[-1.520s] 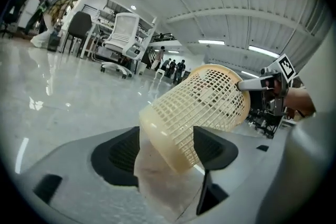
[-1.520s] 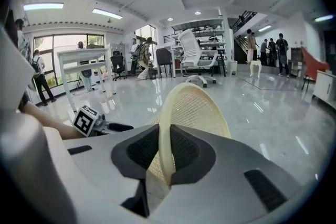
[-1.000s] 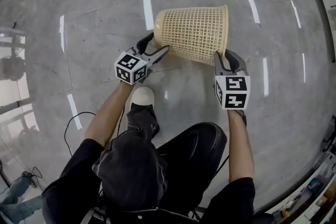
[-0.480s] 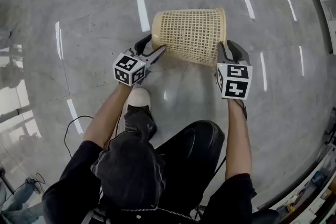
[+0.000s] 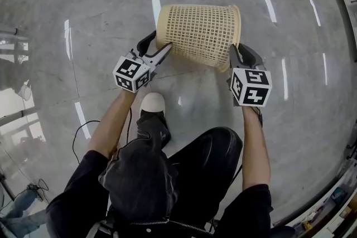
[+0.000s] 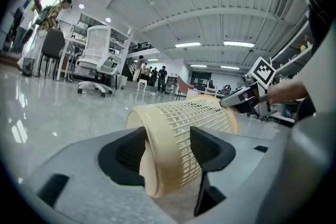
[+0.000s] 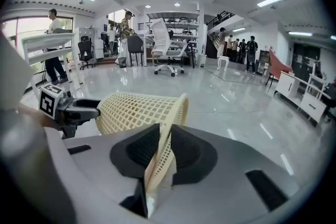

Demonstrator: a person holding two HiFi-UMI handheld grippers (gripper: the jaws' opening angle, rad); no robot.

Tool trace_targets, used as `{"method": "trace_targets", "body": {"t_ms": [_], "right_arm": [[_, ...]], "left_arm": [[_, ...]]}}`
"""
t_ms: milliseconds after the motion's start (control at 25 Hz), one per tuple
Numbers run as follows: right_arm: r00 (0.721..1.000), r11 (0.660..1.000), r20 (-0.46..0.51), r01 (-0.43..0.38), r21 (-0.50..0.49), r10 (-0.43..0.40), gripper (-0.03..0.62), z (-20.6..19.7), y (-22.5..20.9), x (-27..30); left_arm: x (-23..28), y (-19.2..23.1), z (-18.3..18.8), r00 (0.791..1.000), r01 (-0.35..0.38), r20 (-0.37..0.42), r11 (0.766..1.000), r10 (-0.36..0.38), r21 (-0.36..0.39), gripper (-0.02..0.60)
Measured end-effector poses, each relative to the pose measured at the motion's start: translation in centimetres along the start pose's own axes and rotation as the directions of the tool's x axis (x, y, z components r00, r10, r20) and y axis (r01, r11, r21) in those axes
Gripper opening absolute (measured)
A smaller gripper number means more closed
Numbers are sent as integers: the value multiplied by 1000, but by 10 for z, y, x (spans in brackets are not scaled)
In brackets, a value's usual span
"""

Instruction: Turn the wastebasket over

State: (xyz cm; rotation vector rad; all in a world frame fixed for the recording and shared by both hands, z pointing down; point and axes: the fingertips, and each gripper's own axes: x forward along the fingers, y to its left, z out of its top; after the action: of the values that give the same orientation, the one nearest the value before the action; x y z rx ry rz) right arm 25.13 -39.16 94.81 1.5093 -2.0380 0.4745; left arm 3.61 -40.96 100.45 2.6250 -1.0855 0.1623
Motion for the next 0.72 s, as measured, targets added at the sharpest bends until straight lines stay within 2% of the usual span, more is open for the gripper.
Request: {"method": "trace_targets", "body": {"t_ms": [120, 240, 360, 480, 600, 720], "right_arm": [[998, 996, 15, -68, 50, 67, 78, 6, 21, 12], [991, 987, -9, -135, 93, 136, 88, -2, 45, 28], [984, 976, -38, -170, 140, 177, 103, -20, 60, 45], [984, 973, -49, -158, 165, 168, 103, -33, 51, 52], [985, 992, -126, -105, 75, 114, 117, -46, 36, 52], [990, 997, -141, -7, -78, -5, 118, -50, 13, 41]], "left_arm": [[-22, 19, 42, 999, -38, 26, 994, 36, 101, 268], [-38, 29, 86, 997, -59, 59, 982, 49, 178, 267], [-44, 25, 116, 996, -60, 81, 975, 43, 216, 257], [-39, 8, 122, 997, -23, 79, 969, 4, 245, 233], [-30, -16, 127, 996, 24, 80, 962, -47, 271, 225], [-18, -35, 133, 990, 70, 100, 961, -100, 267, 225]]}}
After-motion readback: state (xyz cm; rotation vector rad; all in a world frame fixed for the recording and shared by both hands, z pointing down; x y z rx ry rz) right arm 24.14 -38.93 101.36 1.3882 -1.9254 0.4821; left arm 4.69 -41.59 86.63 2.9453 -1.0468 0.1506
